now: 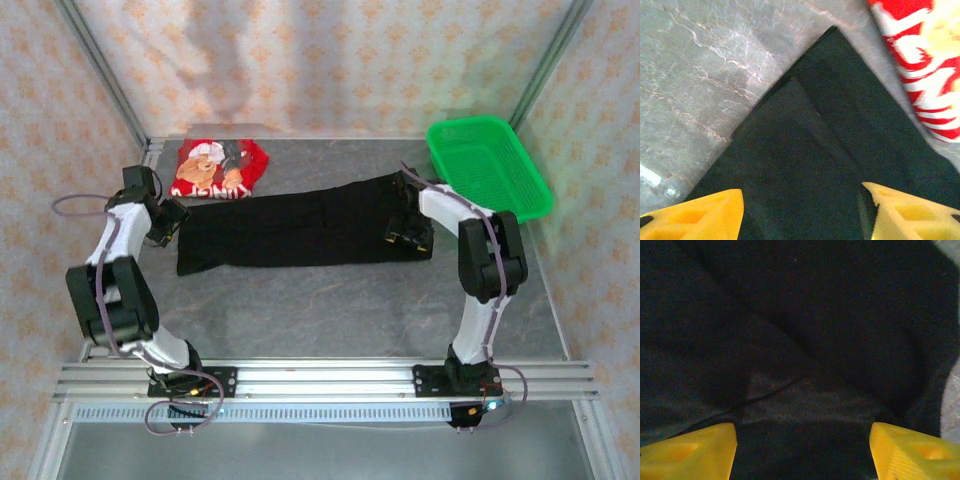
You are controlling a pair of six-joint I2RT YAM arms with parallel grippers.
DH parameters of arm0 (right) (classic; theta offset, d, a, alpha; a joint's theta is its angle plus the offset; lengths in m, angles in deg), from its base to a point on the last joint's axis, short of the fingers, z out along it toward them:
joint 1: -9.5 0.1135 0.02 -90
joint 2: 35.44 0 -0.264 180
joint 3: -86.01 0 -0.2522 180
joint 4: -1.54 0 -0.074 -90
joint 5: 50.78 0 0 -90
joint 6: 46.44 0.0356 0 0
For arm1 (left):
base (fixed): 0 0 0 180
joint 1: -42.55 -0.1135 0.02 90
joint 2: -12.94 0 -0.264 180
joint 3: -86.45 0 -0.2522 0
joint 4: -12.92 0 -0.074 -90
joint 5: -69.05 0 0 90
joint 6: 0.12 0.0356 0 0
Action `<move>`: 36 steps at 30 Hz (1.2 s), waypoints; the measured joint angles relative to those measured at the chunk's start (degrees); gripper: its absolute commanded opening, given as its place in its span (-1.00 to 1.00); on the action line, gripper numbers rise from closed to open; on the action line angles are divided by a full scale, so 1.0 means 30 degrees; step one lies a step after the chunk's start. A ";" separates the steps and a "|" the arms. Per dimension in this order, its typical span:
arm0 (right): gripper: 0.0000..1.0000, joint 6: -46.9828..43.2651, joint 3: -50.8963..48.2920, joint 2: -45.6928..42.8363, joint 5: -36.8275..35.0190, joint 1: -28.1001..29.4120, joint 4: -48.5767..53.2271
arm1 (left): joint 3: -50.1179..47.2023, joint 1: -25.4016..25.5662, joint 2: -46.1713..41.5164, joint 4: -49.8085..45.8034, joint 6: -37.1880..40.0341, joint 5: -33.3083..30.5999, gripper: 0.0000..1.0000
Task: Fold and stack the t-shirts
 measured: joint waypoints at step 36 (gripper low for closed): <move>0.40 0.1603 0.1523 0.2193 -0.2849 -0.0313 -0.0947 | -0.4299 0.1450 0.1902 0.1180 -0.0576 -0.1727 -0.19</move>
